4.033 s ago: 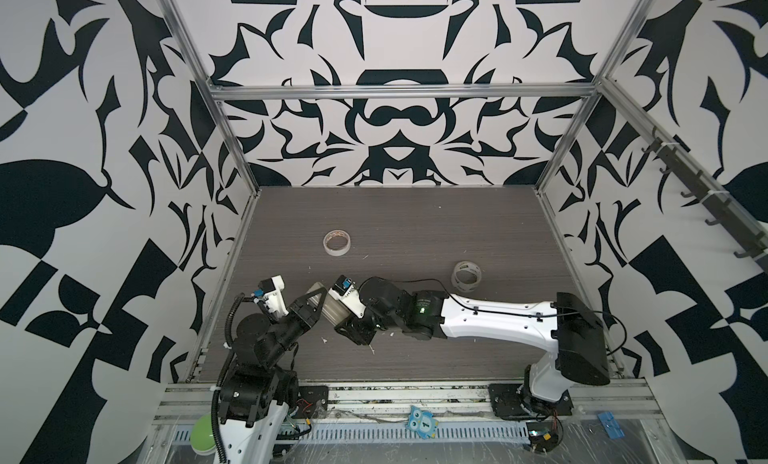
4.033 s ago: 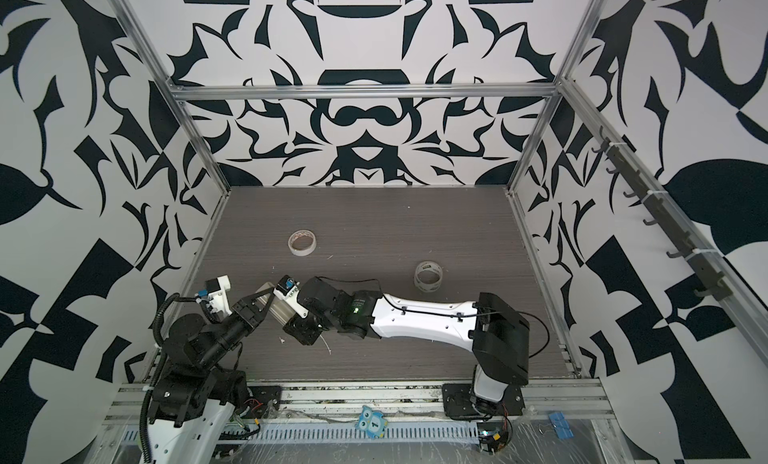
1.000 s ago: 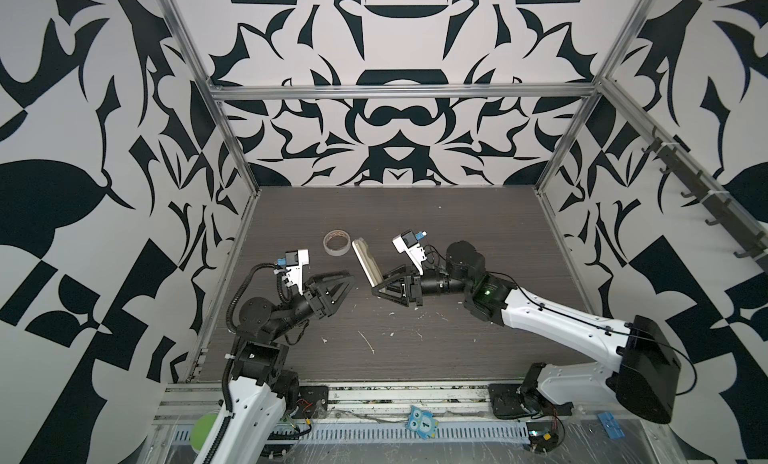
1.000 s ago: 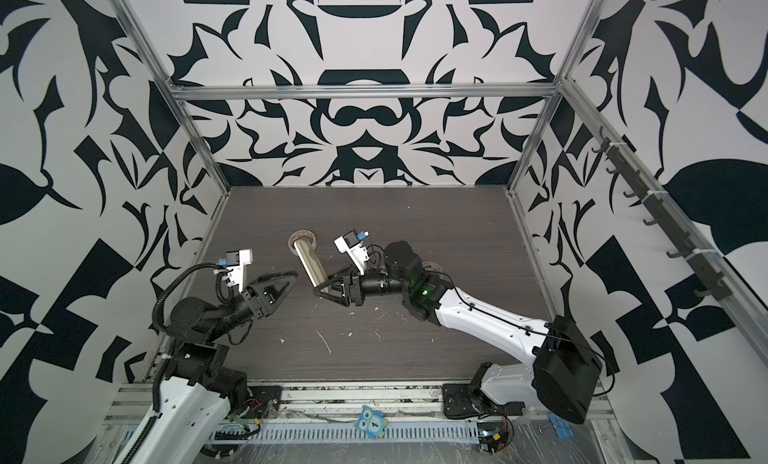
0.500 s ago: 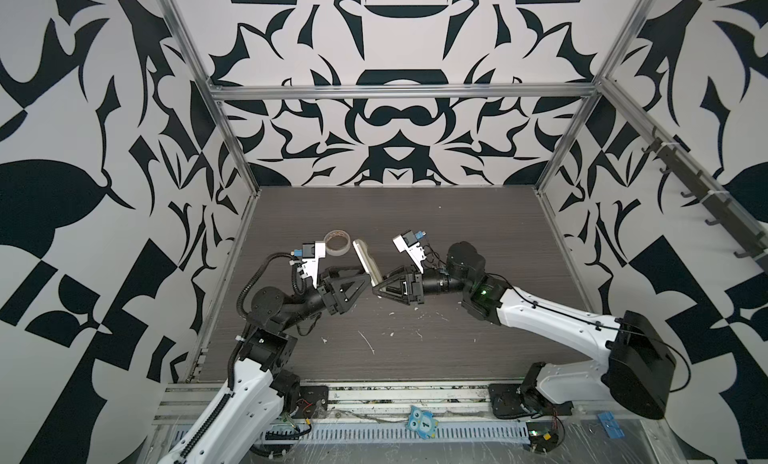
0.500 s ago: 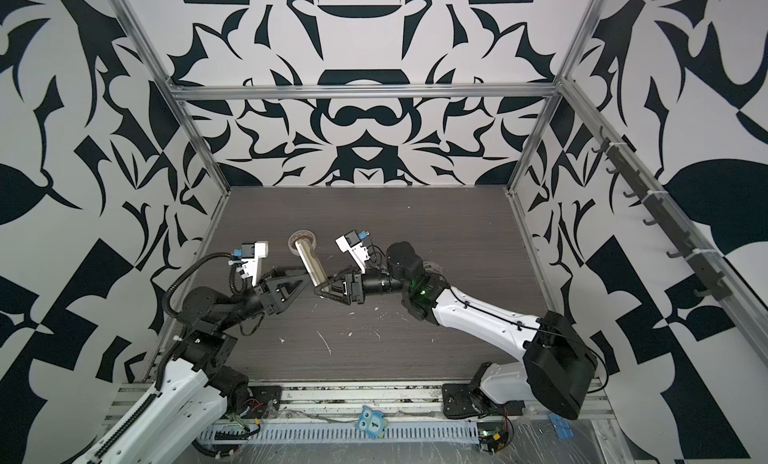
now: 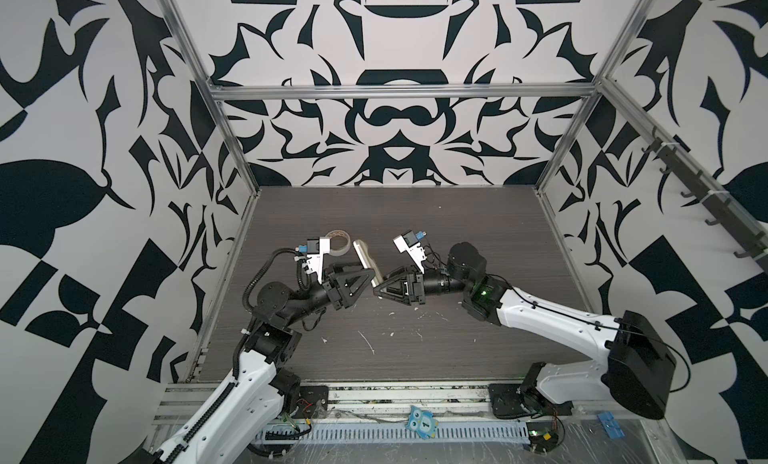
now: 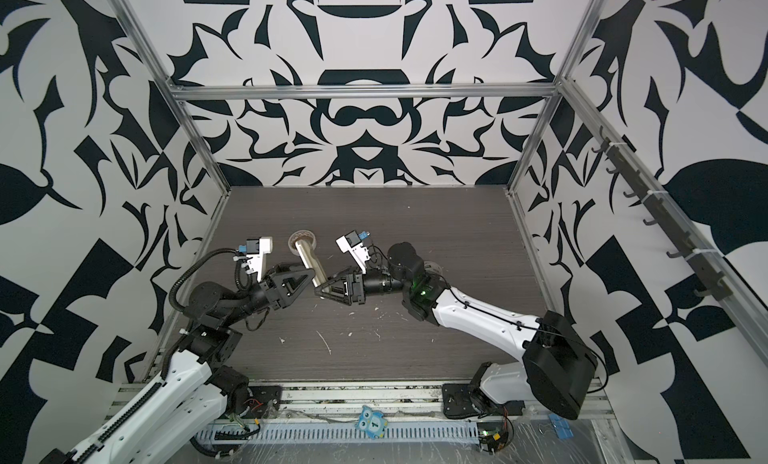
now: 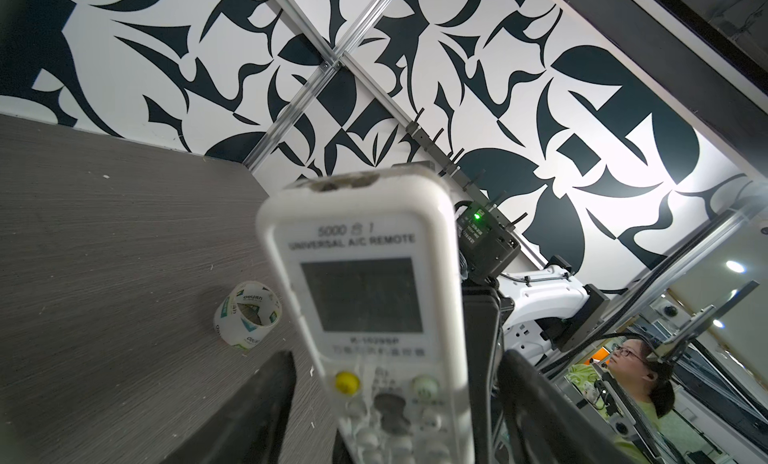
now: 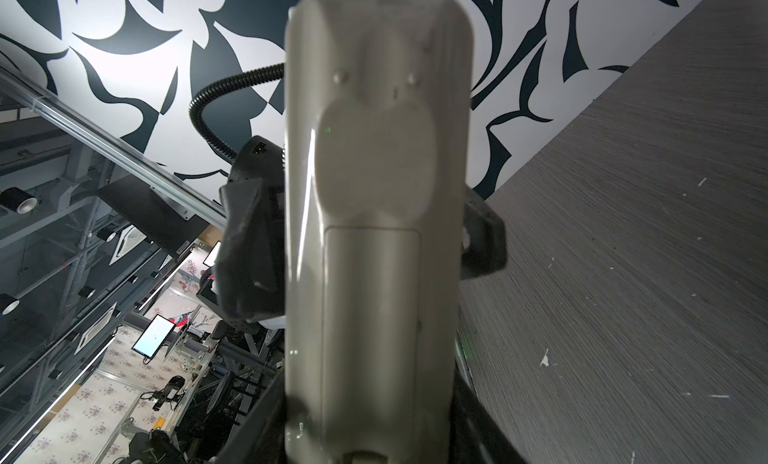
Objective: Load the batteries into the remote control
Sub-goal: 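Move the left gripper to the remote's display end and close it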
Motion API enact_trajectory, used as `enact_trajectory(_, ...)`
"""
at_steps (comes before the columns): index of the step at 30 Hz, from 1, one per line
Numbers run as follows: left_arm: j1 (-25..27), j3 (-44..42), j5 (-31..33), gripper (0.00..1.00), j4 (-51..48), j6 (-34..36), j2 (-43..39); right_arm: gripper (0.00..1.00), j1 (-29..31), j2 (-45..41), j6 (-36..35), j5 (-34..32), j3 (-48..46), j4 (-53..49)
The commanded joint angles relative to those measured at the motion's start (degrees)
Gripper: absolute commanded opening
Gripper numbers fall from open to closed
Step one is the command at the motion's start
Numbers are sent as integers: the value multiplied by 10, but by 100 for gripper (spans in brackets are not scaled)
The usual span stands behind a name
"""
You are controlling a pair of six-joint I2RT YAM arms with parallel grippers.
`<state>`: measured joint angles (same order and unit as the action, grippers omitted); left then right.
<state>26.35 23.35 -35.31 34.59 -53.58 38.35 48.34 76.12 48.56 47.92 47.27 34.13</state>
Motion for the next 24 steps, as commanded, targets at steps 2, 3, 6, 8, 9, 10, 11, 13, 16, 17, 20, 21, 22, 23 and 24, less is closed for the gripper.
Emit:
enact_trajectory(2,5,23,4,76,35,3,5,0,-1,-20,6,15,4,60)
enact_trajectory(3,6,24,5,76,35,2,7,0,-1,-19,9,17,4,63)
enact_trajectory(6,9,23,7,74,35,2,10,0,0,-18,9,20,4,66)
enact_trajectory(8,11,24,8,72,36,0,13,0,-1,-19,9,21,3,69)
enact_trajectory(9,11,24,8,72,37,1,14,0,1,-19,9,21,3,69)
enact_trajectory(10,12,25,9,71,39,0,15,0,1,-20,9,22,1,69)
enact_trajectory(11,12,25,9,71,39,0,16,0,0,-21,9,22,1,69)
enact_trajectory(13,13,26,9,69,39,0,18,0,1,-21,10,23,1,70)
enact_trajectory(16,16,28,10,64,42,-3,22,0,2,-20,10,28,1,70)
enact_trajectory(17,17,28,9,61,43,-3,23,0,2,-20,10,28,1,70)
enact_trajectory(20,19,28,8,49,43,-4,25,0,1,-22,9,27,1,69)
enact_trajectory(21,20,28,9,46,43,-5,25,0,2,-22,10,27,0,69)
enact_trajectory(22,21,28,10,44,43,-5,25,0,2,-22,9,27,0,69)
enact_trajectory(23,22,28,10,42,44,-6,26,0,1,-22,9,27,0,69)
enact_trajectory(24,21,28,11,41,45,-8,26,0,2,-21,10,27,0,67)
